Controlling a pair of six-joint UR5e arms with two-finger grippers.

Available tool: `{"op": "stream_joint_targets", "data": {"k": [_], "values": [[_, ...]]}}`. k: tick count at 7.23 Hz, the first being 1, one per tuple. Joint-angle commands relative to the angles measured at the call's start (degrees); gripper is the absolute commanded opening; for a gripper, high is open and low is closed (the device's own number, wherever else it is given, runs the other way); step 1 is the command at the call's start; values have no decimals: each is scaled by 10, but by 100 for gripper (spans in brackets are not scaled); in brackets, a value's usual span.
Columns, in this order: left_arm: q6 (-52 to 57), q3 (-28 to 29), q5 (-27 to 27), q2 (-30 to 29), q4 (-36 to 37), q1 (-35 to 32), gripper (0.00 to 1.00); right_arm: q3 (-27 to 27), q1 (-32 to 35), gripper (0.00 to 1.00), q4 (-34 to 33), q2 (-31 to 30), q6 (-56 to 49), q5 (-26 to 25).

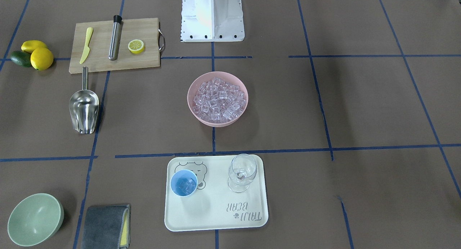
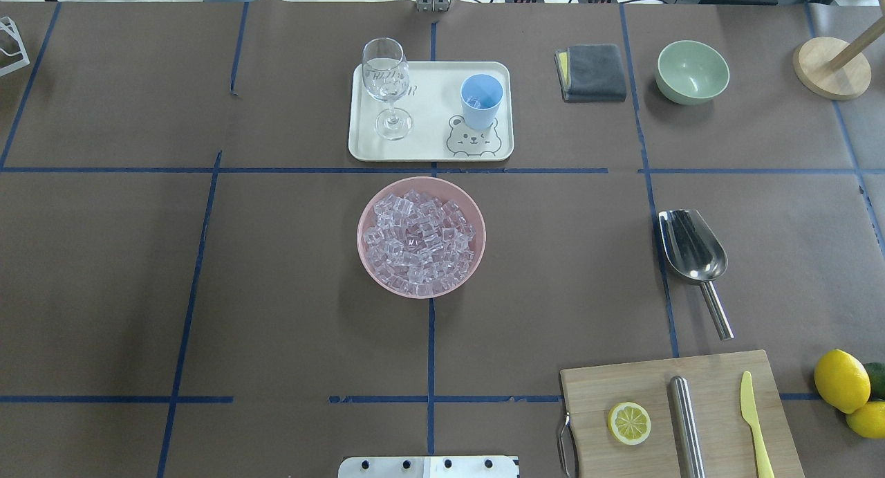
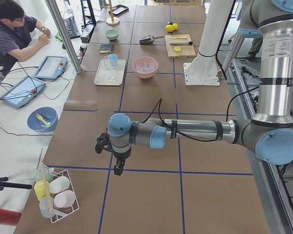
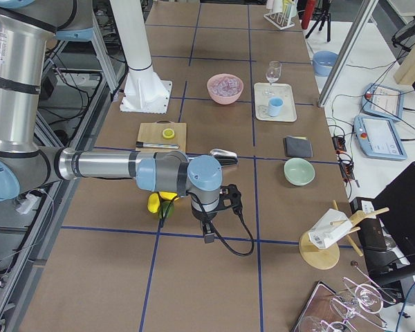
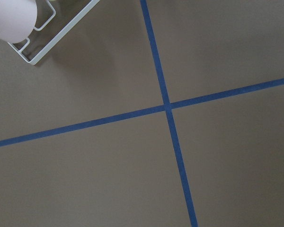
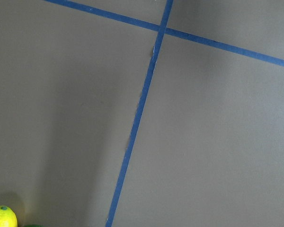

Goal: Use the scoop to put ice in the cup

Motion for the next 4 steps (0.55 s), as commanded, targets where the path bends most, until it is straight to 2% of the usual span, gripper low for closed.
{"op": "stream_joint_targets", "data": {"k": [1, 4], "values": [[1, -15, -1, -5, 35, -6, 100, 0, 0, 100, 1, 1, -1, 0], [0, -2, 2, -23, 35, -4, 100, 0, 0, 100, 1, 5, 0, -1]]}}
